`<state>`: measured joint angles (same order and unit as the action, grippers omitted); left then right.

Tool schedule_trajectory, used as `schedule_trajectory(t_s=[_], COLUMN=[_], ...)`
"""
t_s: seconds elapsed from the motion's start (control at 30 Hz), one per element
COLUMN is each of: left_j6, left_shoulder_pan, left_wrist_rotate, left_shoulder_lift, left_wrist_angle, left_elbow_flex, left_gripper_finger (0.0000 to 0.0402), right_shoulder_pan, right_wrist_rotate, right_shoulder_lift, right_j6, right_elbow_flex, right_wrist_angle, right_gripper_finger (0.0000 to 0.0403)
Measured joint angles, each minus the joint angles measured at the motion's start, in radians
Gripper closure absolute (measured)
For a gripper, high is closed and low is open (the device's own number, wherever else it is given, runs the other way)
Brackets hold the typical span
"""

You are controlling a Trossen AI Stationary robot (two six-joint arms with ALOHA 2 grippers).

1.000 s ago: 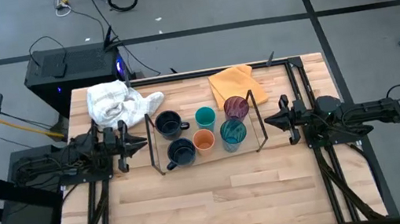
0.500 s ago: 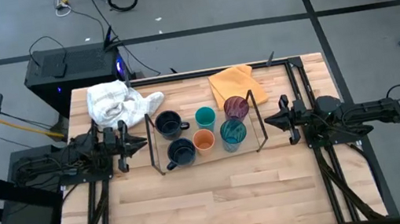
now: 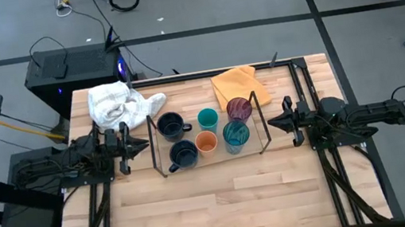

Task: Stack small to large cups/mugs on shelf
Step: Return to Home Position

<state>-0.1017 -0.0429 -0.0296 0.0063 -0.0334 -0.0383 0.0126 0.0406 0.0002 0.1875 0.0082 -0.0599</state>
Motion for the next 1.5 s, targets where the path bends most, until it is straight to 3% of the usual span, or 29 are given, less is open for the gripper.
schedule_trajectory(t_s=[1.5], left_j6=[0.0], left_shoulder_pan=[0.0], left_wrist_rotate=[0.0], left_shoulder_lift=[0.0], left_wrist_angle=[0.0], left_elbow_flex=[0.0], left_gripper_finger=[0.0342], right_shoulder_pan=[0.0], right_wrist_rotate=[0.0], right_shoulder_lift=[0.0], right_j6=[0.0], right_elbow_flex=[0.0], right_wrist_angle=[0.0], right_gripper_finger=[0.038])
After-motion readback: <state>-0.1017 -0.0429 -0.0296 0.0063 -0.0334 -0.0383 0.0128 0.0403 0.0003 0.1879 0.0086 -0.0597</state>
